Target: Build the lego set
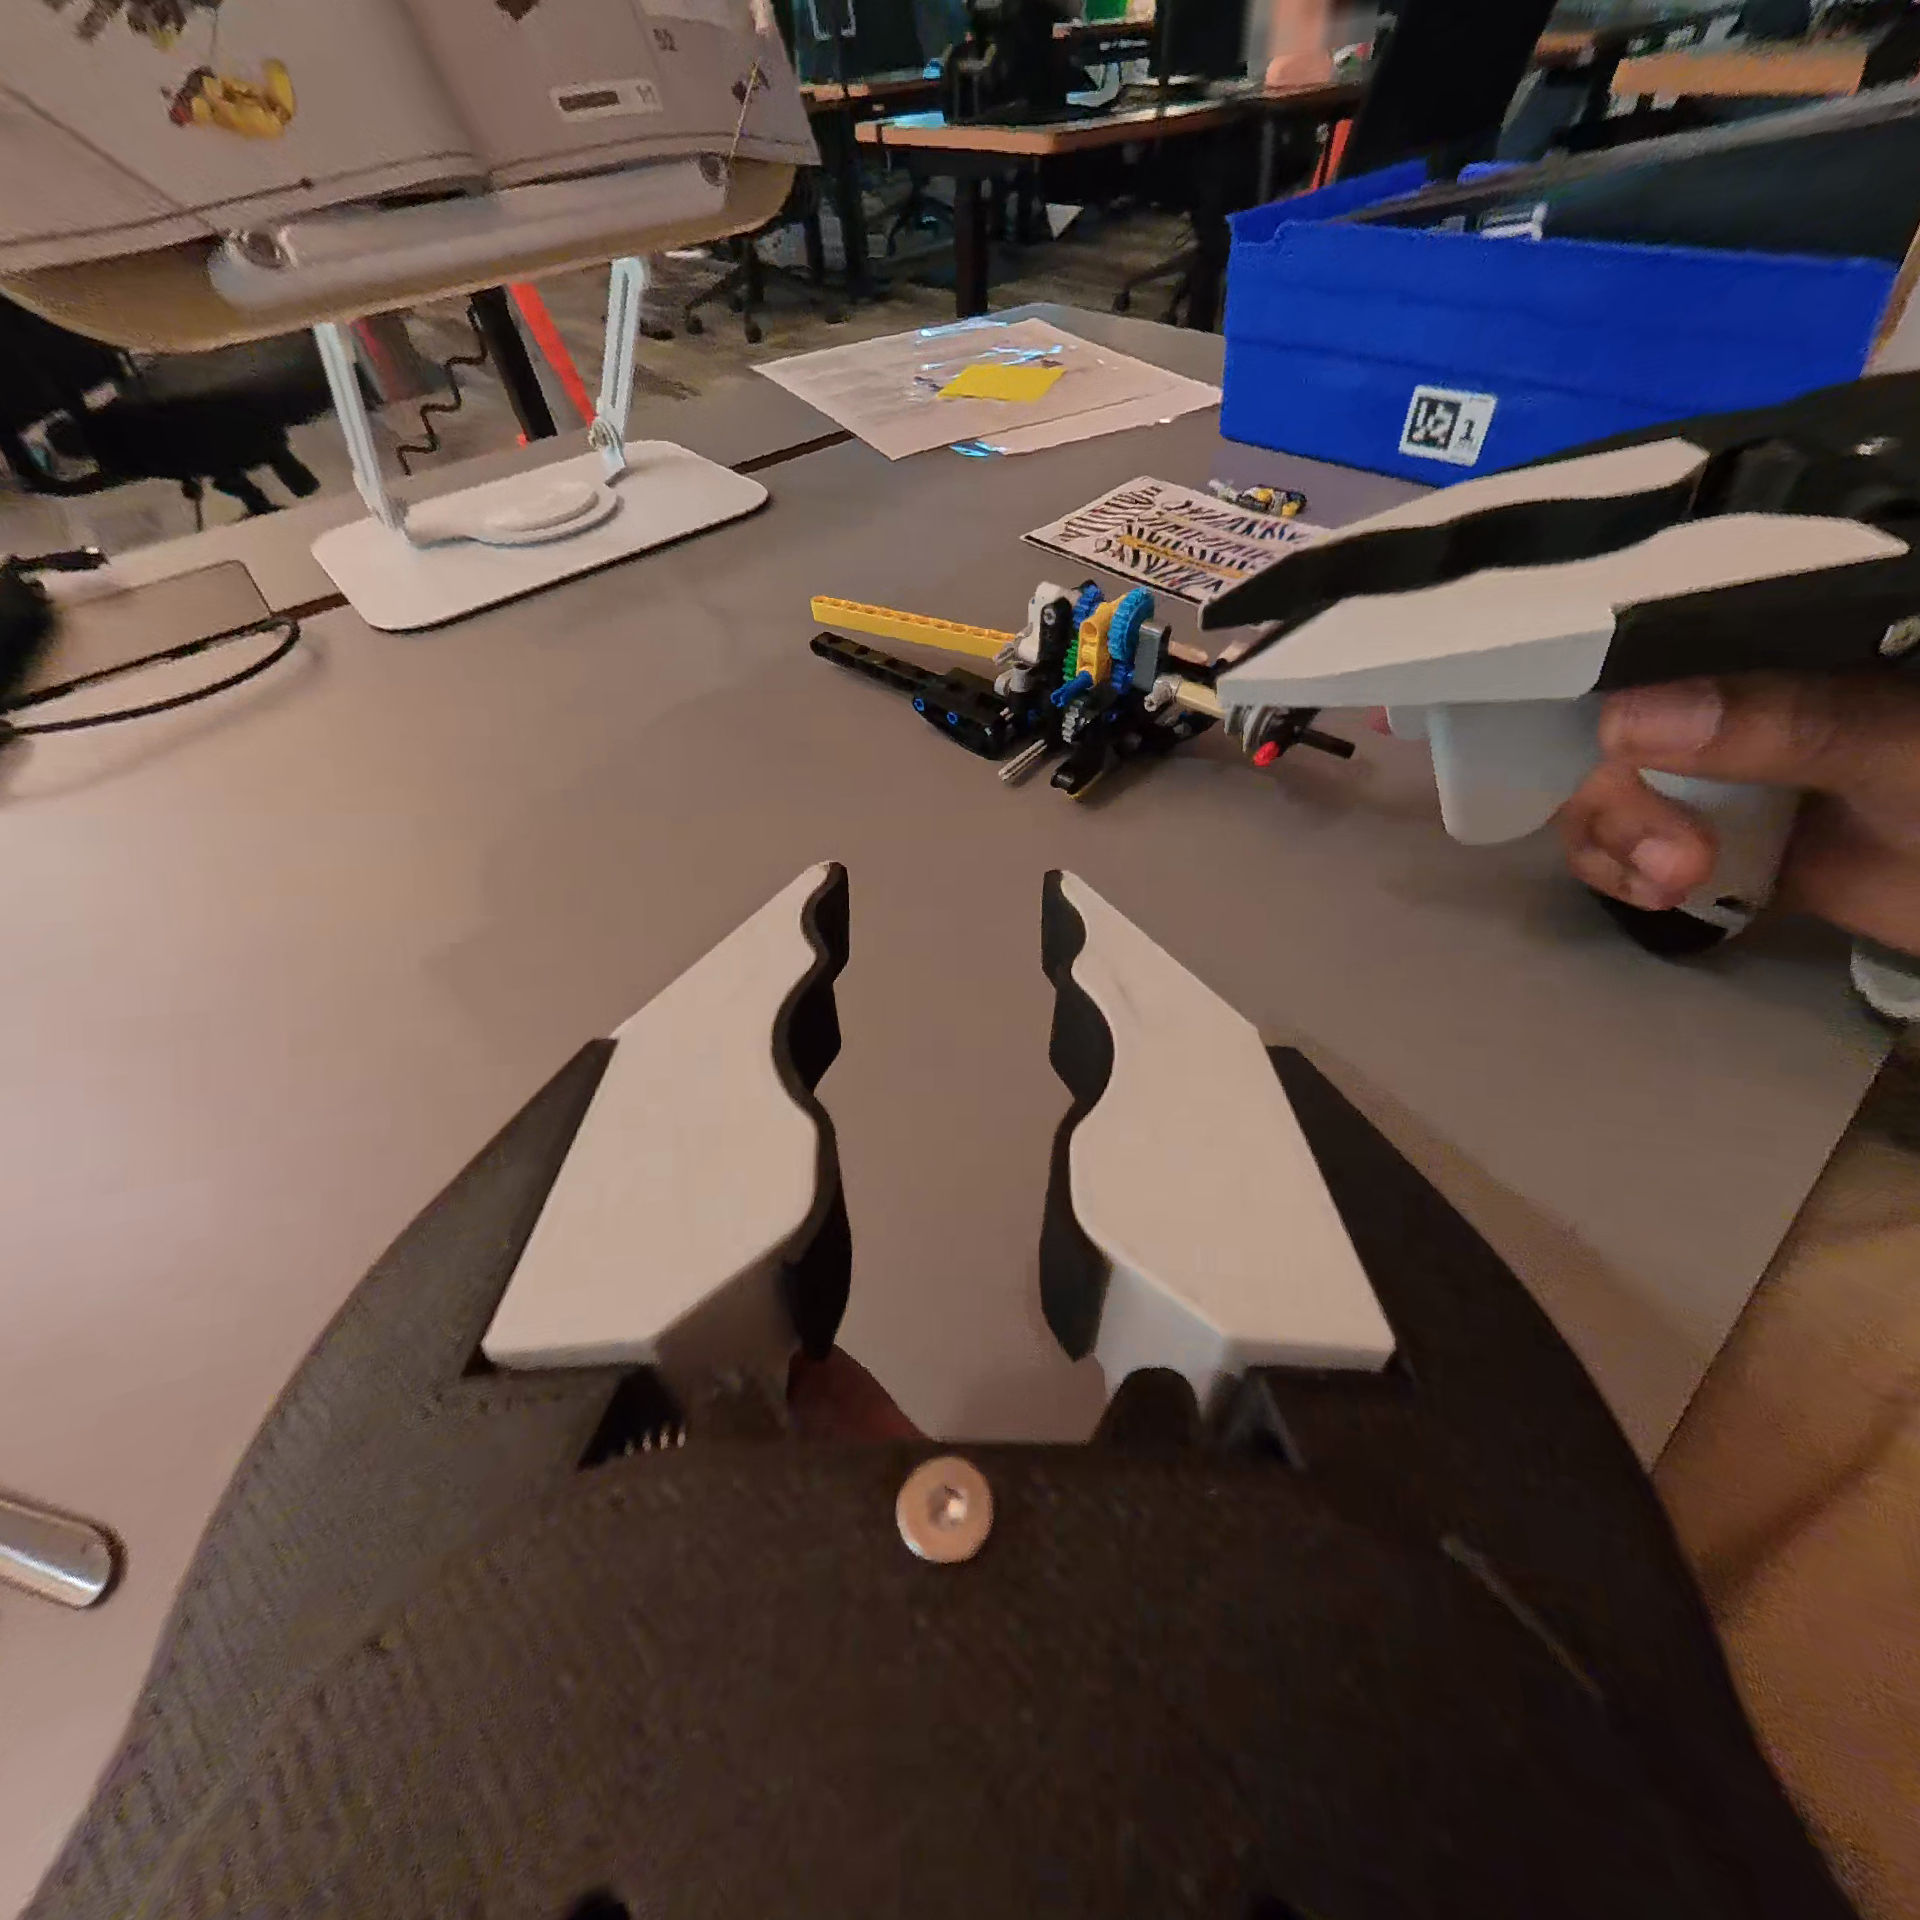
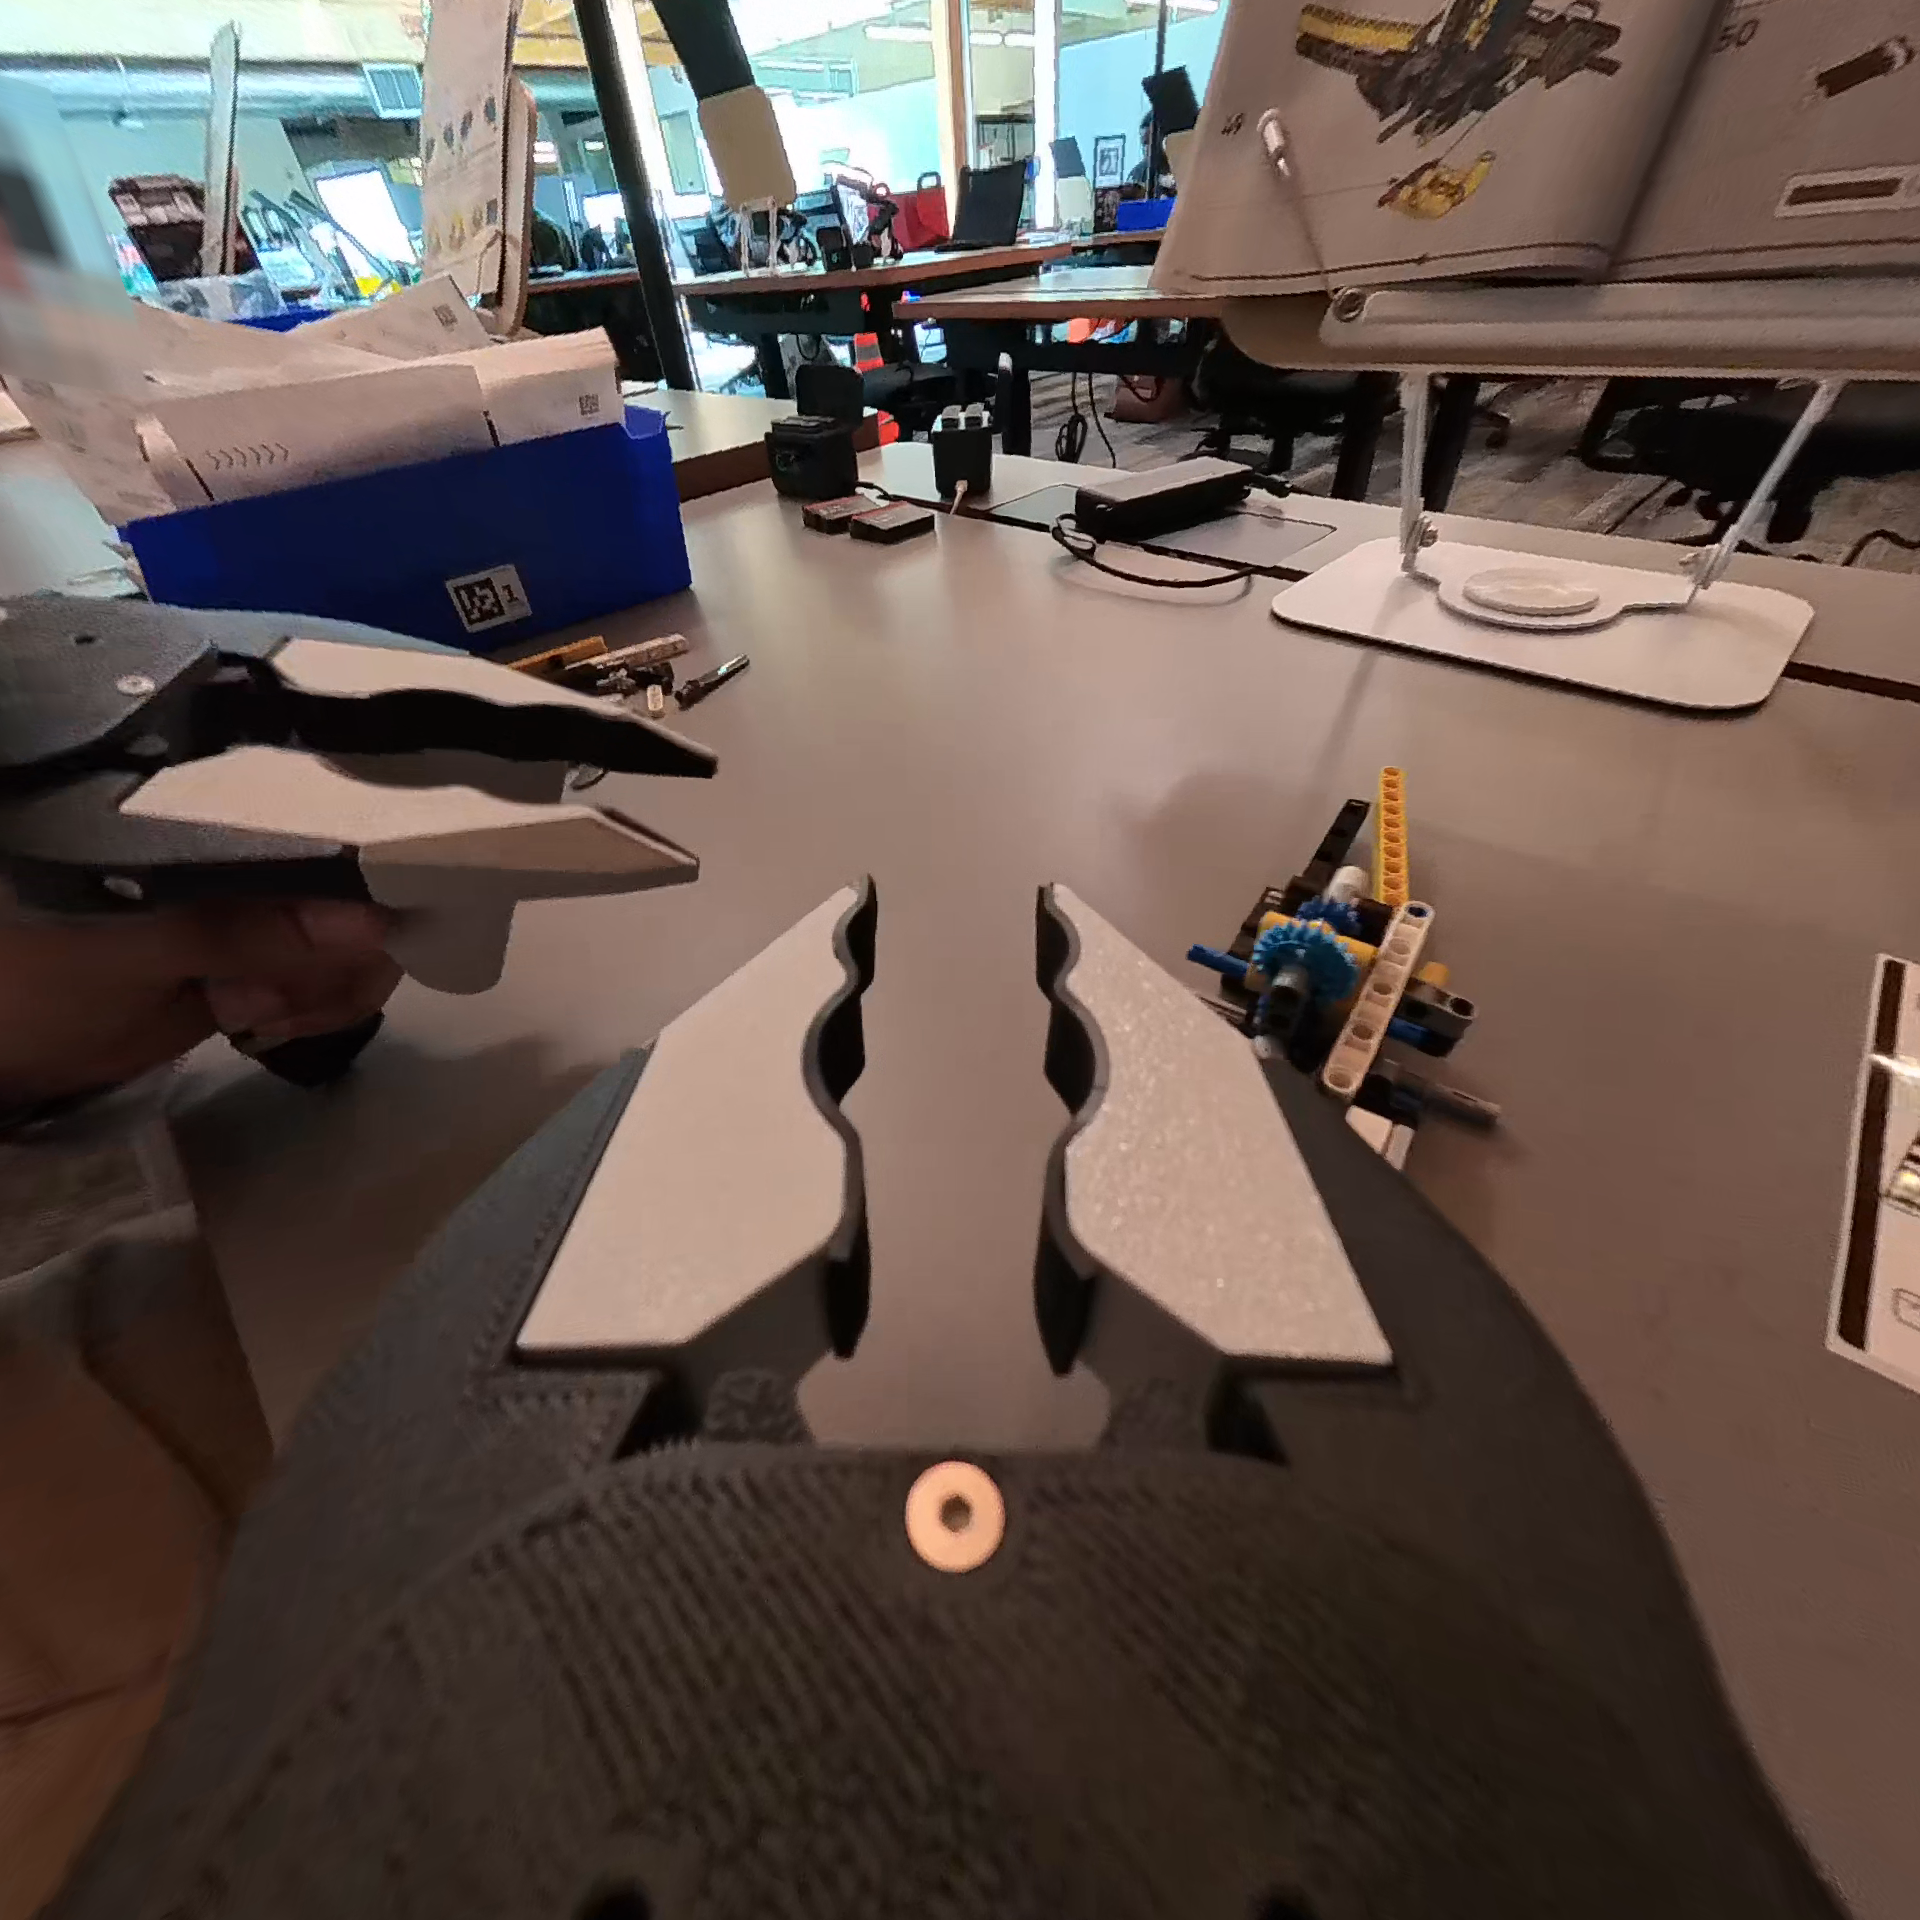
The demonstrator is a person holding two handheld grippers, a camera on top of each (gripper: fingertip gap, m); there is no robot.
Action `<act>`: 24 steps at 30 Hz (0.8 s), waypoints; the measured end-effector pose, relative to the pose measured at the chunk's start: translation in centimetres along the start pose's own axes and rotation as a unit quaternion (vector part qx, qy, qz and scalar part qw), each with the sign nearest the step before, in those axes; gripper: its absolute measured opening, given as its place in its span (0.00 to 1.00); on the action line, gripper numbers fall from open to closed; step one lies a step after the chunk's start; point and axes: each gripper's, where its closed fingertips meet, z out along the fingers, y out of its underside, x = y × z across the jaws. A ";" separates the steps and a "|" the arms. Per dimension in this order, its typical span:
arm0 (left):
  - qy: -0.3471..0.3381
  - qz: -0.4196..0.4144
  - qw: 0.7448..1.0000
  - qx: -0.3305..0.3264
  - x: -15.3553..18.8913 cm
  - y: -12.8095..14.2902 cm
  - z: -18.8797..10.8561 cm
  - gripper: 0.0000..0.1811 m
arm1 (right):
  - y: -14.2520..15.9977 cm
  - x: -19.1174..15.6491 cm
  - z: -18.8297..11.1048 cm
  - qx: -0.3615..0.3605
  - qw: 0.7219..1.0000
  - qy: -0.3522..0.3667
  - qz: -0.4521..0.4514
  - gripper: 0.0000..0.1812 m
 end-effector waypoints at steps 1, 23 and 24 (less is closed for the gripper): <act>0.000 0.007 1.000 -0.003 0.2 0.1 0.0 0.20 | -0.1 0.1 -0.1 0.004 1.000 0.000 0.006 0.17; 0.020 0.016 0.999 -0.019 0.8 0.5 0.3 0.21 | 0.0 0.4 0.0 0.001 1.000 0.006 0.010 0.17; 0.019 0.019 0.999 -0.019 0.9 0.5 0.4 0.21 | 0.0 0.3 0.0 0.000 1.000 0.006 0.009 0.17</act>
